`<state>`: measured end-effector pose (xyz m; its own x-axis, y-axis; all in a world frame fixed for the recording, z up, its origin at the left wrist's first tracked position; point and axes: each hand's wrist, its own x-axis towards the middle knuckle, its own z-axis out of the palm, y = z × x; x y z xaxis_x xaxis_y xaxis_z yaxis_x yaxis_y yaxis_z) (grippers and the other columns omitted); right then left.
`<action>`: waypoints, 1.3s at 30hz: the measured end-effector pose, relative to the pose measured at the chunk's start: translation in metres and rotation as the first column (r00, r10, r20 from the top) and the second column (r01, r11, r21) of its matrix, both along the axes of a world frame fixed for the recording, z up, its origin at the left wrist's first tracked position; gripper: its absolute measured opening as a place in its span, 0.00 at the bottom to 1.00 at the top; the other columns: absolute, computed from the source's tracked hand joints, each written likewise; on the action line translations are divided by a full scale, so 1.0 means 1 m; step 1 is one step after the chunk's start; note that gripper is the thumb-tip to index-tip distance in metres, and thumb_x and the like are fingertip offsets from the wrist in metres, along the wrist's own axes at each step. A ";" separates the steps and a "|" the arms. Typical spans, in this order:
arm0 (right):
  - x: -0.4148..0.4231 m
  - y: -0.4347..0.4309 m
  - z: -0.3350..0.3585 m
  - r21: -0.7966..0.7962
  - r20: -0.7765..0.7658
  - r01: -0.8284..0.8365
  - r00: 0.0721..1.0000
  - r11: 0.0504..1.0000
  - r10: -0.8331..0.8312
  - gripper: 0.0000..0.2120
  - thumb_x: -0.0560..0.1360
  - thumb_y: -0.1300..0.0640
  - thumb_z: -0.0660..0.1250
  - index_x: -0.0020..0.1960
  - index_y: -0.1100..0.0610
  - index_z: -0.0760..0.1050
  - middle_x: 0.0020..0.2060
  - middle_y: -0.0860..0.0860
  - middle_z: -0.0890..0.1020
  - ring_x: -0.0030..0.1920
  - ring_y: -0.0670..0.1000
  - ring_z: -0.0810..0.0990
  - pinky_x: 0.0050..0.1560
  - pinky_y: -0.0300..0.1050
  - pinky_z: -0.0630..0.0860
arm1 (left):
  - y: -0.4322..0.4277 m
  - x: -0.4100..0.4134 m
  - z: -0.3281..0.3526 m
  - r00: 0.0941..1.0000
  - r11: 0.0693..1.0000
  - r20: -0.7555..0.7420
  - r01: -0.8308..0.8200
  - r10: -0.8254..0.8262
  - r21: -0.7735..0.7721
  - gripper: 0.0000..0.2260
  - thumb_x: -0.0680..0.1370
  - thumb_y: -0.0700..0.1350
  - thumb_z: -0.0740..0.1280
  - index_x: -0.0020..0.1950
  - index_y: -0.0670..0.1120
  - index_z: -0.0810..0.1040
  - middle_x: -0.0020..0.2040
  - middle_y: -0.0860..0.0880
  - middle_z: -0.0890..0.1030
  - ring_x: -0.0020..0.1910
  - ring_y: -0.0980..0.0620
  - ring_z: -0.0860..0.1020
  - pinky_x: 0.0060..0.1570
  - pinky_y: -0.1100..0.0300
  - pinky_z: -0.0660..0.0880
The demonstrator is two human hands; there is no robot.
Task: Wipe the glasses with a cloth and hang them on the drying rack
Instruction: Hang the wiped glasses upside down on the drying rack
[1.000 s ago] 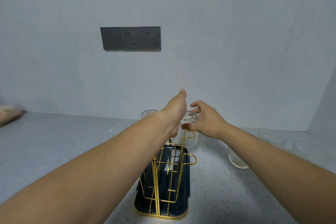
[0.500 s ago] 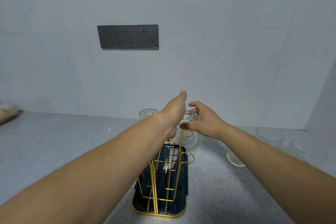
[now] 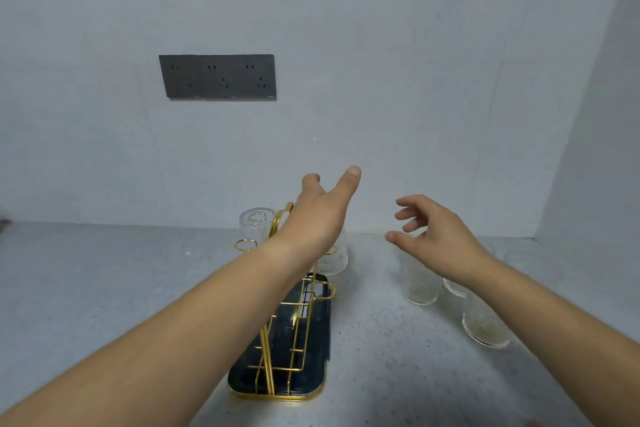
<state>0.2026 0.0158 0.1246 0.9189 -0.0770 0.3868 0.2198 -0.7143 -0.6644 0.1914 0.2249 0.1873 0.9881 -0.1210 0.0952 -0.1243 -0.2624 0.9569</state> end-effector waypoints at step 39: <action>-0.127 -0.100 -0.077 0.360 -0.153 0.165 0.981 0.918 -0.116 0.22 0.68 0.48 0.82 0.59 0.38 0.78 0.48 0.42 0.88 0.49 0.44 0.87 0.52 0.47 0.83 | -0.152 -0.029 -0.152 0.903 0.887 0.058 0.428 -0.425 -0.174 0.21 0.75 0.46 0.78 0.66 0.51 0.76 0.59 0.48 0.85 0.59 0.52 0.83 0.60 0.56 0.80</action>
<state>0.0755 -0.0839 0.0474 0.9272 -0.3241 0.1877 0.0323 -0.4302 -0.9021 0.1623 0.0732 0.0352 0.8430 -0.5098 0.1714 -0.2028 -0.0061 0.9792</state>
